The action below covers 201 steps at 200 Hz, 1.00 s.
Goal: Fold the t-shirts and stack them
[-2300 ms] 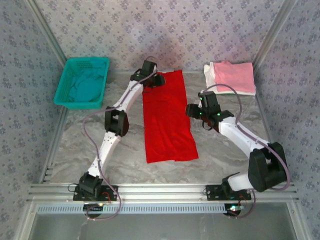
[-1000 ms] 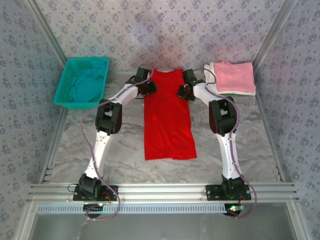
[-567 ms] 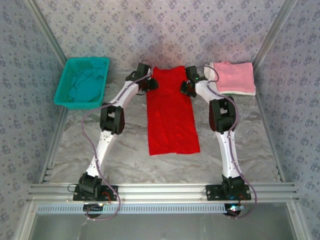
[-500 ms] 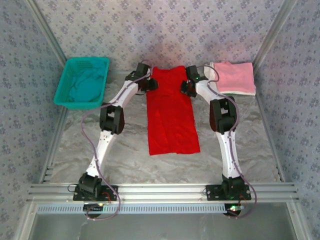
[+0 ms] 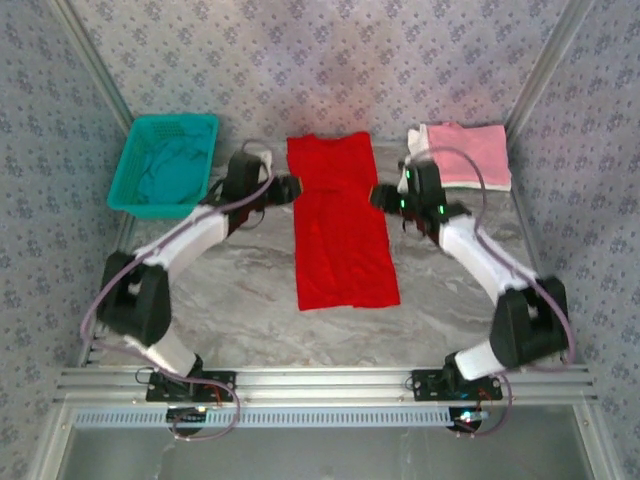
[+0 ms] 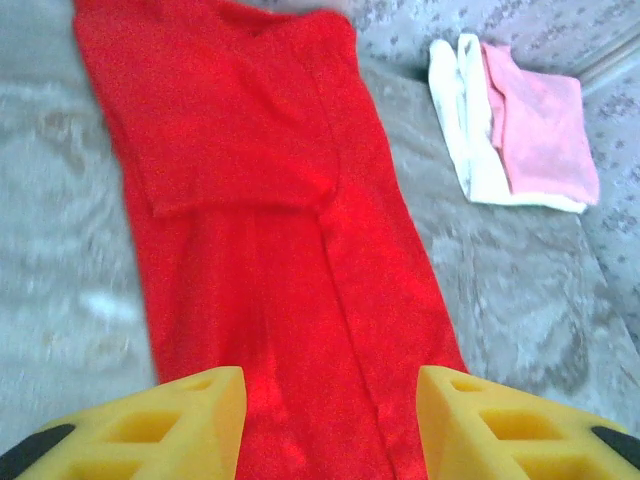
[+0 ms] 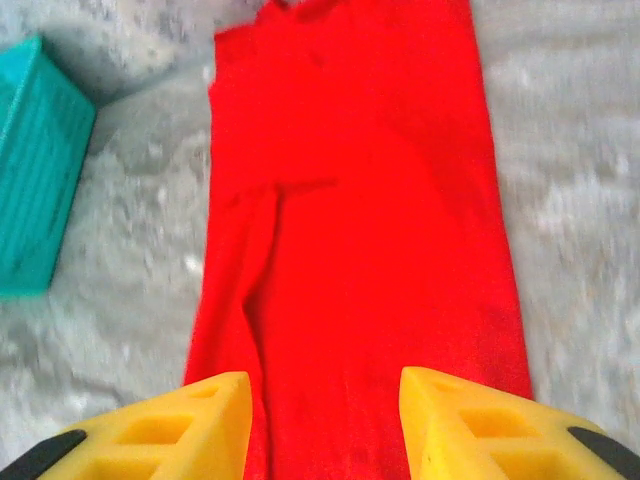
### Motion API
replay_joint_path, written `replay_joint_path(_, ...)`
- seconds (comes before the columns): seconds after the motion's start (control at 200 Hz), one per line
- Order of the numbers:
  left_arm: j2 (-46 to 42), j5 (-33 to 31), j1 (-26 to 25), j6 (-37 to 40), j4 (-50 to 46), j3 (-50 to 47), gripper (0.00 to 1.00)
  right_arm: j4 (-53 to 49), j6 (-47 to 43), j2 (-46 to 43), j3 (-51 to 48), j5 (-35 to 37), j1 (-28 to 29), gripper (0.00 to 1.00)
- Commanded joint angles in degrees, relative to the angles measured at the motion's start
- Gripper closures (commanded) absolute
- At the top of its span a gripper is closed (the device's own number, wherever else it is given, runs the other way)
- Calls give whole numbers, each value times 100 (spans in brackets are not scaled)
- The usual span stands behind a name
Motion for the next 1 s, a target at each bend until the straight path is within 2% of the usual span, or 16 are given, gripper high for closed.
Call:
replay_joint_path(0.0,-299,428,15,-400,209,-1246,52,426,-261,-727,-1326,8,301,54)
replay_joint_path(0.085,-627,641,-195,-513,-309,-1799,52,190,-205,-1267,-1923,47,604,54)
replay_joint_path(0.2,-751,631,-725,-821,-590,-2268,51,80,-56,-1686,-2450,590,877,54)
replay_joint_path(0.425,-532,387,-1510,-1439,-1110,-2218,51,272,-120,-1681,-2659,1123,936,54)
replay_joint_path(0.64,-744,234,-1595,-1576,-1710,-2305,51,352,-163,-1669,-2744,1288,936,54)
replay_joint_path(0.999,-715,117,-1993,-1776,-1450,-2280,52,573,-299,-1402,-2825,1389,945,54)
